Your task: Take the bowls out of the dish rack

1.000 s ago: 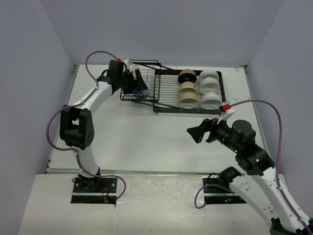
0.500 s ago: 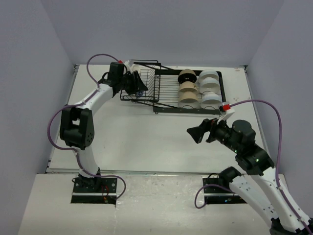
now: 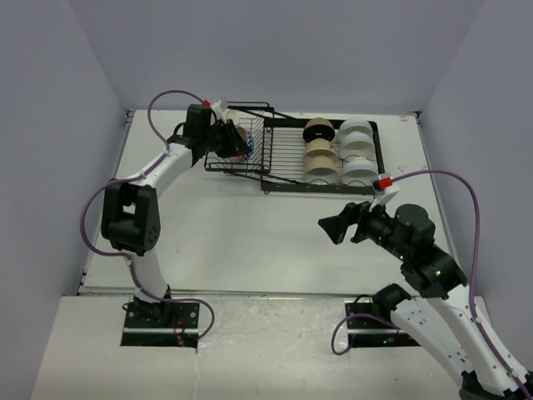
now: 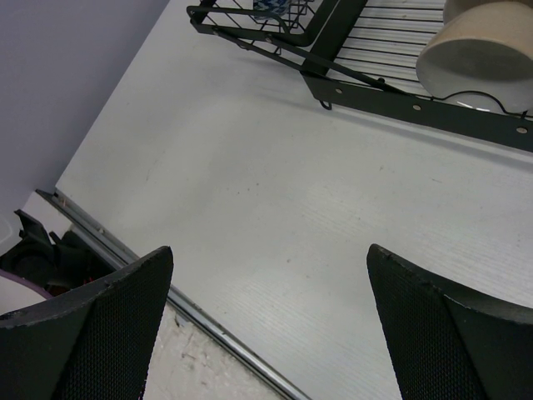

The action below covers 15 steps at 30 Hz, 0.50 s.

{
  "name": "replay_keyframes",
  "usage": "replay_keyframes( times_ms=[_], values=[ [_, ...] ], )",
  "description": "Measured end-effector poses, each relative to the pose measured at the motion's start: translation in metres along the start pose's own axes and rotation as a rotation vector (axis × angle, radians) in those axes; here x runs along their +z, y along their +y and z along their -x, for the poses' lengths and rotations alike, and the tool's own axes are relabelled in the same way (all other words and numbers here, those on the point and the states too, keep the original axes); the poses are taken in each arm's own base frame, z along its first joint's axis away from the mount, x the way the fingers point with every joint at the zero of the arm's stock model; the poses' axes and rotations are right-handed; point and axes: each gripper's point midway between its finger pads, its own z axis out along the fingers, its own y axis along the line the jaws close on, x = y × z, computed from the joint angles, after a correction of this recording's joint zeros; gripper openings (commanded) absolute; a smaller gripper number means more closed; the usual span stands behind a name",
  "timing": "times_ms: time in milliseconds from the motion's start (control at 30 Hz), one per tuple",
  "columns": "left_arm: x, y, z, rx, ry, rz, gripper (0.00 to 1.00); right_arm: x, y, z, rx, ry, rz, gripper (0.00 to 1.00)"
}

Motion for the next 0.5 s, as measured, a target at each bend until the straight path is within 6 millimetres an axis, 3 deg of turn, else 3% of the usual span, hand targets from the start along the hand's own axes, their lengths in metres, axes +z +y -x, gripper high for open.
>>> replay_keyframes(
  times_ms=[133, 200, 300, 500],
  values=[
    [0.001, -0.002, 0.002, 0.011, -0.008, -0.007, 0.19, 0.0, 0.0, 0.0, -0.002, 0.0, 0.0, 0.99],
    [0.001, -0.003, 0.002, 0.021, -0.01, -0.01, 0.06, 0.0, 0.0, 0.0, -0.002, 0.0, 0.0, 0.99],
    [0.001, -0.008, 0.015, 0.058, -0.05, -0.017, 0.03, 0.0, 0.0, 0.0, -0.002, 0.0, 0.0, 0.99],
    [0.002, -0.007, 0.017, 0.061, -0.059, 0.01, 0.0, 0.0, 0.0, 0.0, -0.003, 0.0, 0.001, 0.99]
  ],
)
